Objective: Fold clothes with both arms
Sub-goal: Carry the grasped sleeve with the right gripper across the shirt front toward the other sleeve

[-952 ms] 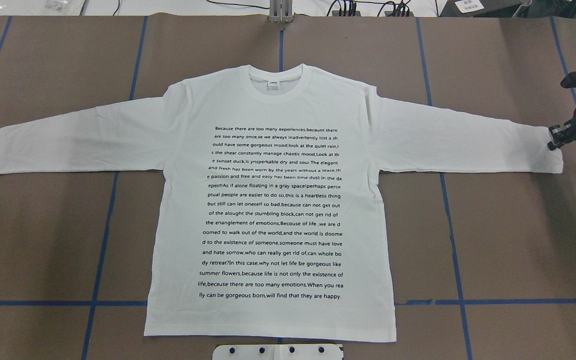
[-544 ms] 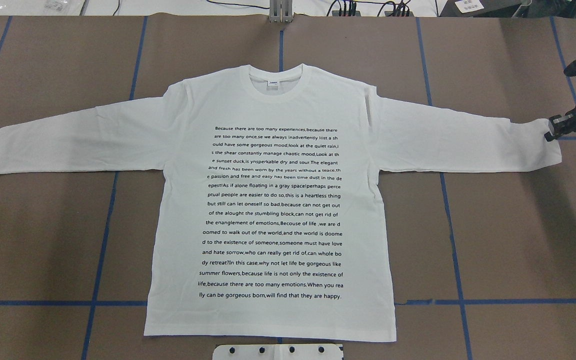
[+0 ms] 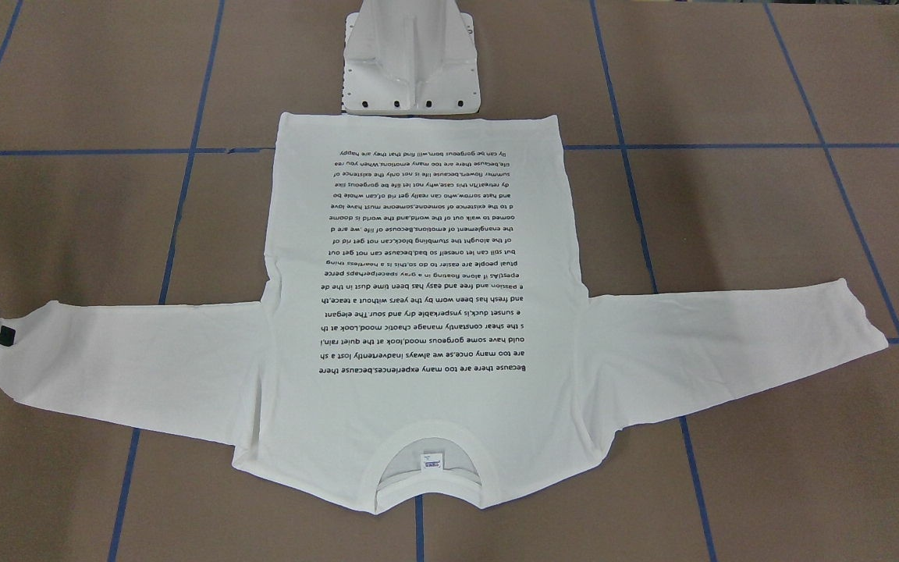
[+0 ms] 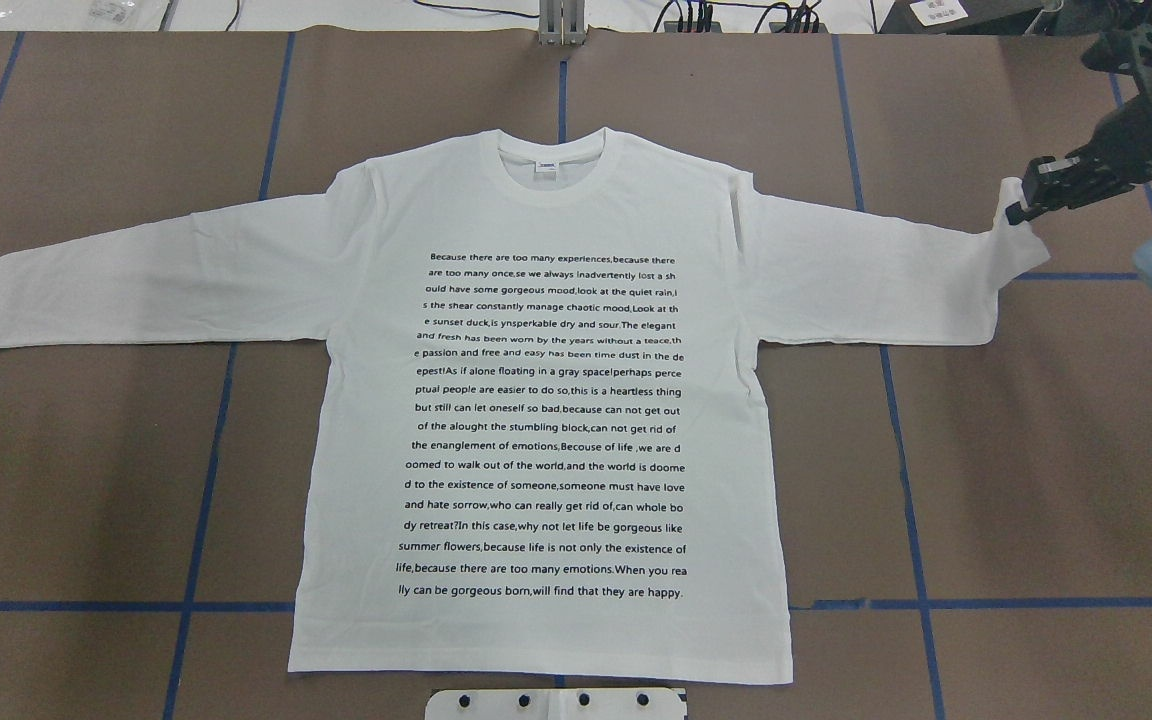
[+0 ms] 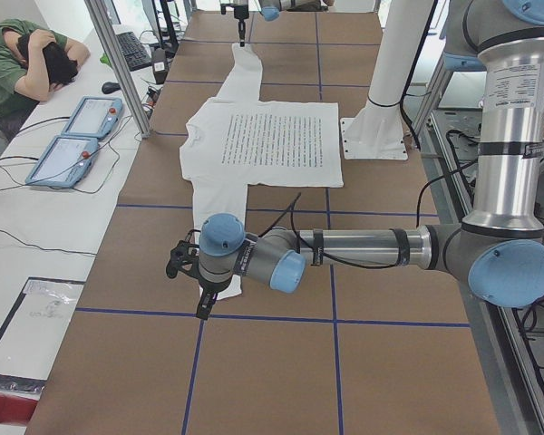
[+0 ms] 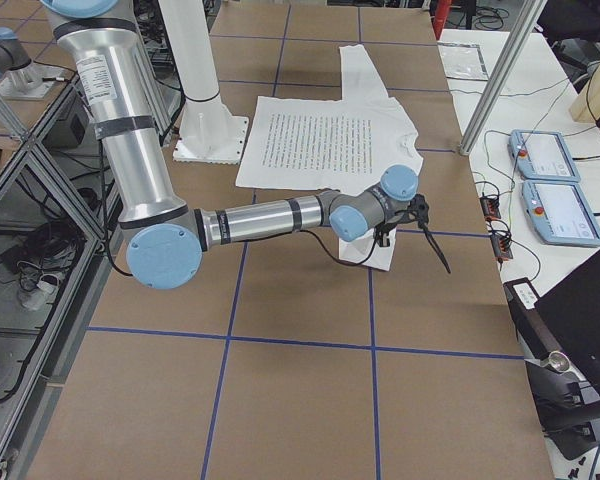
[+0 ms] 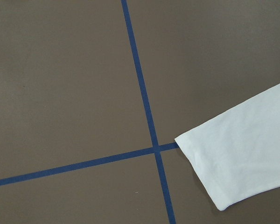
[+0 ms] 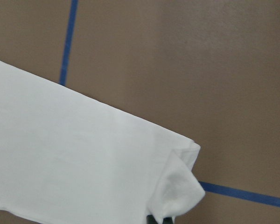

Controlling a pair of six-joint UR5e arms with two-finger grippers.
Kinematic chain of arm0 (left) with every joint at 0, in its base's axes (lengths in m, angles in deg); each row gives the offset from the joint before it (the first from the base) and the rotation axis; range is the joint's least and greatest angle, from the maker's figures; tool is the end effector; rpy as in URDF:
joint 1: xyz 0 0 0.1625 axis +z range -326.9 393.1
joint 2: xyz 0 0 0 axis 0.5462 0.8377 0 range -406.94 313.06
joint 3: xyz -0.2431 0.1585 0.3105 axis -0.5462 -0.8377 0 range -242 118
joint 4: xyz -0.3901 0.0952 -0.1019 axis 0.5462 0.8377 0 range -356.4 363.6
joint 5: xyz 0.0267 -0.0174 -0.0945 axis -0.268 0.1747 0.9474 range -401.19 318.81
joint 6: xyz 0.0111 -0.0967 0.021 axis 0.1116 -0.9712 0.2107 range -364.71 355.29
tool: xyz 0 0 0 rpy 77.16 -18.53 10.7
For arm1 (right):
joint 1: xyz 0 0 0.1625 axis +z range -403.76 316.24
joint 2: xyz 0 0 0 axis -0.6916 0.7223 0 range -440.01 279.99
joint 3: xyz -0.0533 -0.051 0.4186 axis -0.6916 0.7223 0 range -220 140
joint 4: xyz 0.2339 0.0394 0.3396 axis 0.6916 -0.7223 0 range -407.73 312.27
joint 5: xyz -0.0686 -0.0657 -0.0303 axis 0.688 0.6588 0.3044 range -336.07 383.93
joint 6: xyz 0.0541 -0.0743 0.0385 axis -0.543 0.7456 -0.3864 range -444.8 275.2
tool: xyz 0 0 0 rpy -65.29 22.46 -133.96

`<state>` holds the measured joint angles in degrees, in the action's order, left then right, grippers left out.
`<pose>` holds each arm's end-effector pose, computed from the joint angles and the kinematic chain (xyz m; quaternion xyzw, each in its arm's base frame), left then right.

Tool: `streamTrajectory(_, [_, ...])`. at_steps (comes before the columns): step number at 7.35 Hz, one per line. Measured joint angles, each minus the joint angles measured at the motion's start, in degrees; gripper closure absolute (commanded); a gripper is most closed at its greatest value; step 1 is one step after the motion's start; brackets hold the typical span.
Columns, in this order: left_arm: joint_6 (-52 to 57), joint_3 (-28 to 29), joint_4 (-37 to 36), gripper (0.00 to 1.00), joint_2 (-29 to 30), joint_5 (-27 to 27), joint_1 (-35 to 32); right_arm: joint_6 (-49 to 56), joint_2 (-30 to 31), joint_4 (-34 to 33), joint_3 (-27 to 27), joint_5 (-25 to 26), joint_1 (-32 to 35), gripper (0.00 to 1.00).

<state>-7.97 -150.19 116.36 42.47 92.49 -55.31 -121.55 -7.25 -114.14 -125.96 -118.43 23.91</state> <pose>-0.0505 -0.5076 0.6367 0.1484 0.3728 0.0524 0.9145 -0.1869 -0.5980 0.4680 0.0399 -0.5039 -0.0313 0.8623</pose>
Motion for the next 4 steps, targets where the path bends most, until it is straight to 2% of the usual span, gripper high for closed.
streamTrajectory(2, [-0.09, -0.04, 0.00, 0.00, -0.02, 0.00, 0.00, -13.48, -9.19, -0.29, -2.45, 0.88, -6.73, 1.00])
streamTrajectory(4, [-0.16, 0.03, 0.00, 0.00, -0.03, 0.00, 0.00, -24.56, -19.24, -0.57, -1.78, 3.63, -11.71, 1.00])
